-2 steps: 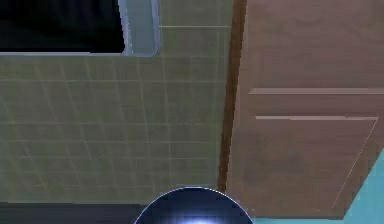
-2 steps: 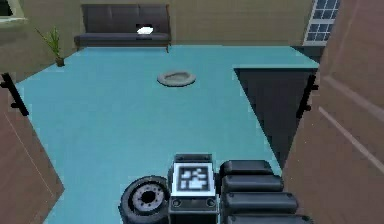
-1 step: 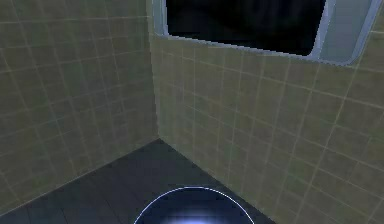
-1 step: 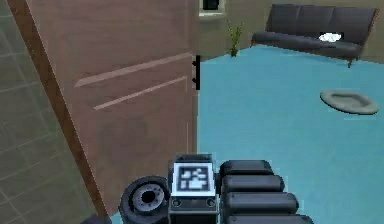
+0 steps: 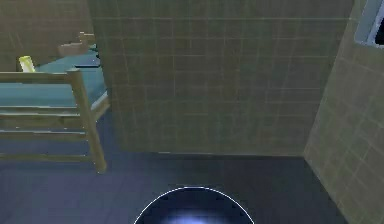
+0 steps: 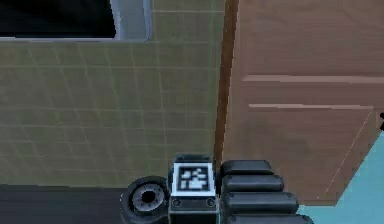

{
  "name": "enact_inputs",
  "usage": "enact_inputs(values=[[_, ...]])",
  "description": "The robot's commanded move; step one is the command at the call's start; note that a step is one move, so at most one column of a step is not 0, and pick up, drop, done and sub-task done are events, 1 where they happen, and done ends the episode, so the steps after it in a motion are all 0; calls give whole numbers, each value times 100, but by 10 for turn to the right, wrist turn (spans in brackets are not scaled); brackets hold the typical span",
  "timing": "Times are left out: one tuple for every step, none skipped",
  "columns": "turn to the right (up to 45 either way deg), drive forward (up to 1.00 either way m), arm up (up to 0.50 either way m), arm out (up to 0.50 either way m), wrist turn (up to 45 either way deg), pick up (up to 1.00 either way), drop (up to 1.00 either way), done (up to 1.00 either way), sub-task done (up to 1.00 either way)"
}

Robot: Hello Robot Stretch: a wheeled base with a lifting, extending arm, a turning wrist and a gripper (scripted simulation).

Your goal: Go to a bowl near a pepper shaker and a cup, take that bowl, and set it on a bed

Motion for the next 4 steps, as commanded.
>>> enact_inputs(values=[[-420,0,0,0,0,0,0,0,0],[0,65,0,0,0,0,0,0,0],[-300,0,0,0,0,0,0,0,0],[0,100,0,0,0,0,0,0,0]])
